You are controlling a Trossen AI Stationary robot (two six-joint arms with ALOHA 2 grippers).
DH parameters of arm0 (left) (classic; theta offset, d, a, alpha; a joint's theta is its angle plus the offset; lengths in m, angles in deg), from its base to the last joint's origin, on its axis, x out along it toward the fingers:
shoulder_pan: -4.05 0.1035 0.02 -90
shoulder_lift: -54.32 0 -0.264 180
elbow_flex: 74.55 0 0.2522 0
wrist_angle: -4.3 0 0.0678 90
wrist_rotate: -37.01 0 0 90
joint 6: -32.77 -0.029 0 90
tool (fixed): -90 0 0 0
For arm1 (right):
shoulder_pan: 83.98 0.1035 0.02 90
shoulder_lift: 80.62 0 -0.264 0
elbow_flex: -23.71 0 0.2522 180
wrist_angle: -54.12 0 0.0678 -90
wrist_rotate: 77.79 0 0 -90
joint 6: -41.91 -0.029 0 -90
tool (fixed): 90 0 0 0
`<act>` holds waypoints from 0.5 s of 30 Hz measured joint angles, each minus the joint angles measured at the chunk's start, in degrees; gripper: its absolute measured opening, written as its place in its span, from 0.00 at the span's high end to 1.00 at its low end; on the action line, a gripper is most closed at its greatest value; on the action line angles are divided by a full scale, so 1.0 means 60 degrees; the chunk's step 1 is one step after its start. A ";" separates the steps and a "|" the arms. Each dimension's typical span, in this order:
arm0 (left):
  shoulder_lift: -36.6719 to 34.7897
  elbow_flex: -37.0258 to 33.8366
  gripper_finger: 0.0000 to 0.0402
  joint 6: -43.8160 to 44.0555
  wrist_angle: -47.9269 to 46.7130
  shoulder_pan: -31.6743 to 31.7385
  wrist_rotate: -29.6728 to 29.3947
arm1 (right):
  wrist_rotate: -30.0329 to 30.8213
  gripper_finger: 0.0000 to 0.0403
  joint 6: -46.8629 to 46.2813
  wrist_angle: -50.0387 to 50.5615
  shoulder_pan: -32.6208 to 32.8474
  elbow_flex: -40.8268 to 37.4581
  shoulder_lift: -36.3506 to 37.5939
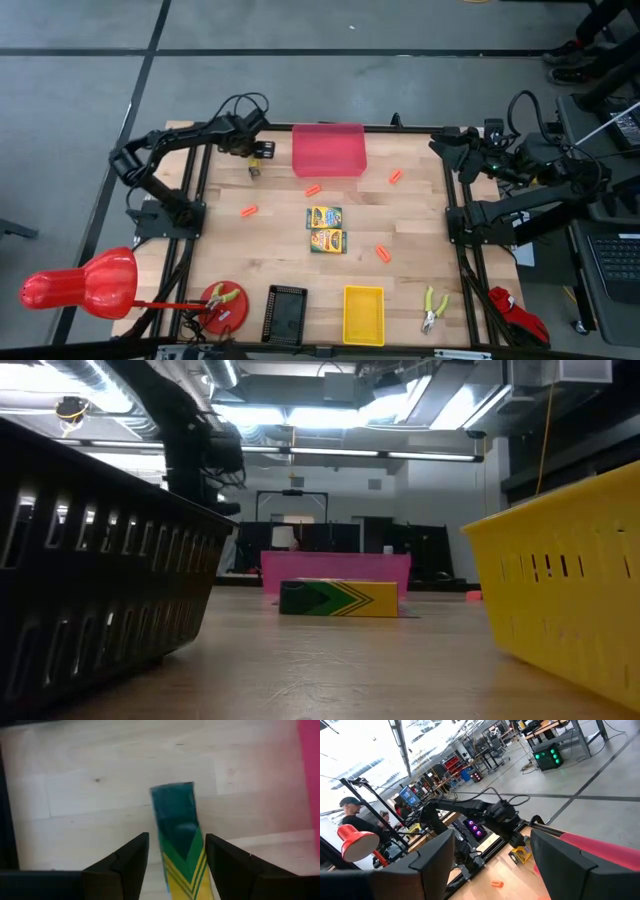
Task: Pick & Place School Supplies
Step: Put the yellow crayon box into the red bin
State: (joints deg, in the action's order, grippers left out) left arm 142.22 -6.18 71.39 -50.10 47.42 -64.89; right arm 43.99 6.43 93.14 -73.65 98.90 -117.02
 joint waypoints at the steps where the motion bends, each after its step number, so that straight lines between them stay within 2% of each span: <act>1: 0.0155 0.0114 0.54 -0.0094 -0.0007 -0.0003 0.0002 | -0.0029 0.35 0.0003 0.0004 0.0000 0.0000 0.0000; 15: 0.0652 0.0335 0.62 -0.0231 -0.0224 -0.0004 -0.0045 | -0.0199 0.35 0.0017 0.0004 0.0000 0.0000 0.0004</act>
State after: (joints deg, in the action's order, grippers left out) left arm 146.13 -4.17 70.01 -51.44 47.40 -65.16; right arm 42.80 6.53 93.16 -73.65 98.90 -117.00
